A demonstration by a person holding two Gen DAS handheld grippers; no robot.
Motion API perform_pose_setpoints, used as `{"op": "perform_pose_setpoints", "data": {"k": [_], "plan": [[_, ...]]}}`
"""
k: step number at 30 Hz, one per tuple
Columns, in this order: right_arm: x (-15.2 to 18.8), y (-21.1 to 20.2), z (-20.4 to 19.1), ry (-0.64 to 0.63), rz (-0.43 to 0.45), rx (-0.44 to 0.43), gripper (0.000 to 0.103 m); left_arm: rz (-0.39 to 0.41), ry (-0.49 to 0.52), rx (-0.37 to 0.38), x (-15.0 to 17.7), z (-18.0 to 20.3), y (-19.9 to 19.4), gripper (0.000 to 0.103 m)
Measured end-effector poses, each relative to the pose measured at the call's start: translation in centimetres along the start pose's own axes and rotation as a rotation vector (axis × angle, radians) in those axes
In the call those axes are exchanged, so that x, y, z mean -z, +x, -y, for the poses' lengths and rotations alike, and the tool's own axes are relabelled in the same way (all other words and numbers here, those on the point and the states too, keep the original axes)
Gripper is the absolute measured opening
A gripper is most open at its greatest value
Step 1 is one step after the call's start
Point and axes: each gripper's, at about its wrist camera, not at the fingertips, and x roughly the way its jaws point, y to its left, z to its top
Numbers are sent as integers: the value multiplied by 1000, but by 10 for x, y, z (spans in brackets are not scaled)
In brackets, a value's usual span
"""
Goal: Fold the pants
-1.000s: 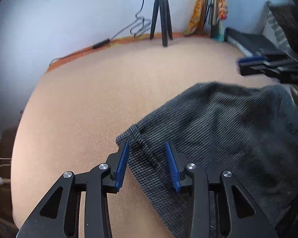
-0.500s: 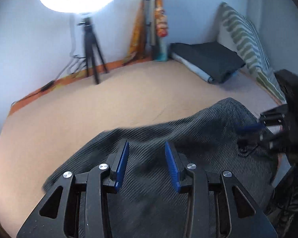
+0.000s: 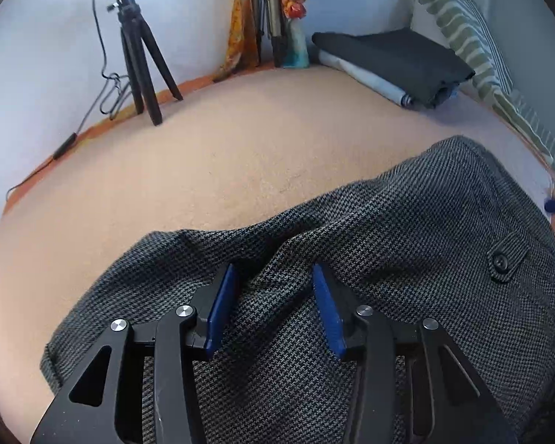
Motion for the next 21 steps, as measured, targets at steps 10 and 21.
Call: {"op": "perform_pose_setpoints", "data": {"k": [10, 21], "plan": [[61, 19, 40, 375, 89, -258, 68, 73, -36, 10, -9, 2, -29, 44], [54, 41, 13, 387, 179, -289, 50, 82, -107, -7, -24, 1, -6, 44]]}}
